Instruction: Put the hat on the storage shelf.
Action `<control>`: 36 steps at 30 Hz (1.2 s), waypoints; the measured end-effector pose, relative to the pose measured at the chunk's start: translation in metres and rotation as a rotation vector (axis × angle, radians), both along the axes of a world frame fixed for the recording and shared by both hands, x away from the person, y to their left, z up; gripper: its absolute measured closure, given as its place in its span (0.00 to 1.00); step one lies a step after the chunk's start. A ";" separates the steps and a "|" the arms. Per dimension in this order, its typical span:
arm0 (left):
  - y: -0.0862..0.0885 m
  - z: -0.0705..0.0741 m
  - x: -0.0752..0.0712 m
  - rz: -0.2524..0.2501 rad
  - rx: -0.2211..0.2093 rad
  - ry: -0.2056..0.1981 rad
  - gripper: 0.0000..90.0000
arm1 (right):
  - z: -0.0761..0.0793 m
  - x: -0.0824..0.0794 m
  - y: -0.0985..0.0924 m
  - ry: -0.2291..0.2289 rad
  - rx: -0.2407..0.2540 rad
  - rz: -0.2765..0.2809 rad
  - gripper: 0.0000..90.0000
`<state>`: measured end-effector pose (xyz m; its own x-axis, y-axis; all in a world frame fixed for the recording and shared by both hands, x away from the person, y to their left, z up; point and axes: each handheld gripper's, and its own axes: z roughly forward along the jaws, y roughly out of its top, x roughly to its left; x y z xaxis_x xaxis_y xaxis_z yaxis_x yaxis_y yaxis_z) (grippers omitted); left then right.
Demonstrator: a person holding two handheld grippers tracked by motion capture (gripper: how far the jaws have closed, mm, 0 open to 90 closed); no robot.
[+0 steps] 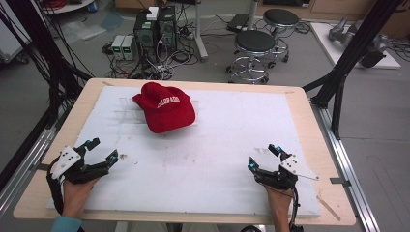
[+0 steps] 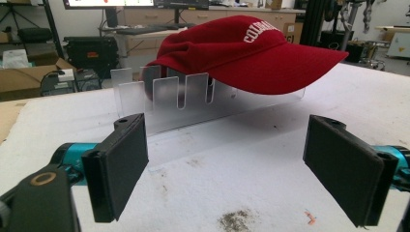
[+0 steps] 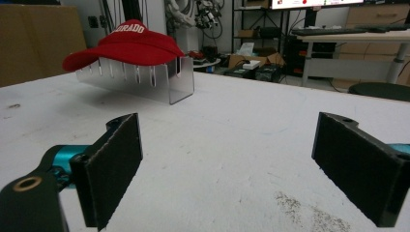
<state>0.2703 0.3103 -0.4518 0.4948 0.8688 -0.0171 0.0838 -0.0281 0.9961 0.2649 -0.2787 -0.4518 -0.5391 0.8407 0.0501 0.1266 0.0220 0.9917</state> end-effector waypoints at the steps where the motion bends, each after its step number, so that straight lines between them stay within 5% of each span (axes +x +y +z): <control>1: 0.000 0.000 0.000 0.000 0.000 0.000 0.18 | 0.000 0.000 0.000 0.003 0.007 0.001 0.11; 21: 0.004 0.001 0.004 0.000 -0.036 0.039 0.18 | 0.000 0.000 0.000 -0.012 -0.005 0.000 0.11; 28: 0.005 0.013 0.014 -0.036 0.011 0.069 0.19 | 0.000 -0.001 0.000 -0.008 -0.002 -0.001 0.11; 36: 0.000 0.041 0.044 -0.100 0.076 0.113 0.19 | 0.000 0.000 0.001 -0.010 -0.013 0.002 0.11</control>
